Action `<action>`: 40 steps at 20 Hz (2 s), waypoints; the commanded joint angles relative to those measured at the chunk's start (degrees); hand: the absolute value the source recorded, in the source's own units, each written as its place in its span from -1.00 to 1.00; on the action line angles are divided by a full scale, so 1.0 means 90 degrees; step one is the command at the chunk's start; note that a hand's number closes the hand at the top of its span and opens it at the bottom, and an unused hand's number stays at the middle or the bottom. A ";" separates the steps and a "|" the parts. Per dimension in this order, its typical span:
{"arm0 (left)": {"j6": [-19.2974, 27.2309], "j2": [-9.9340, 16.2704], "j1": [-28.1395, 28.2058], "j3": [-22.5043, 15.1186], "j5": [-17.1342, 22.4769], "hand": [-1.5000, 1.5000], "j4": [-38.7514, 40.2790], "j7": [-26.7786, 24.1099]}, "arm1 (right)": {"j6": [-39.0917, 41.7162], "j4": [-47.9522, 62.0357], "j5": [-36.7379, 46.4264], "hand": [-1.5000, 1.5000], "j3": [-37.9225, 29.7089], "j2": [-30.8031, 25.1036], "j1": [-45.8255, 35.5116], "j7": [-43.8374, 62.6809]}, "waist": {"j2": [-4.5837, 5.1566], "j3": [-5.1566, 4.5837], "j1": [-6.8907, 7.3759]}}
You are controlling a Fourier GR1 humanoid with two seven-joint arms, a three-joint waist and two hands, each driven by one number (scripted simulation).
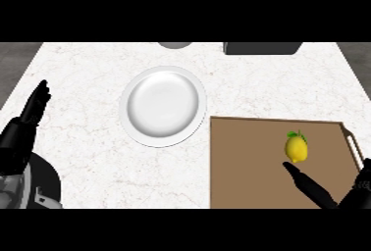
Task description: Pick the lemon from the tray and place it in the plate
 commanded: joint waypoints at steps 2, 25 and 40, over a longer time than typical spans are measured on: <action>0.0019 -0.0155 0.0676 -0.0219 -0.0100 0.00 0.0281 0.0010 | 0.0283 -0.0301 0.0538 -1.00 0.0104 -0.0982 0.0433 0.1823 | 0.0087 -0.0153 0.0125; 0.0034 -0.0380 0.1079 -0.0222 -0.0191 0.00 0.0266 -0.0324 | 0.3337 -0.0150 0.0611 -1.00 0.0662 -0.2814 -0.1362 0.6388 | 0.0059 -0.0099 0.0058; -0.0178 -0.0282 0.1065 0.0093 -0.0198 0.00 0.0319 -0.0372 | 0.3873 0.1633 0.0347 -1.00 0.0724 -0.2116 -0.2173 0.5521 | 0.0067 -0.0093 0.0037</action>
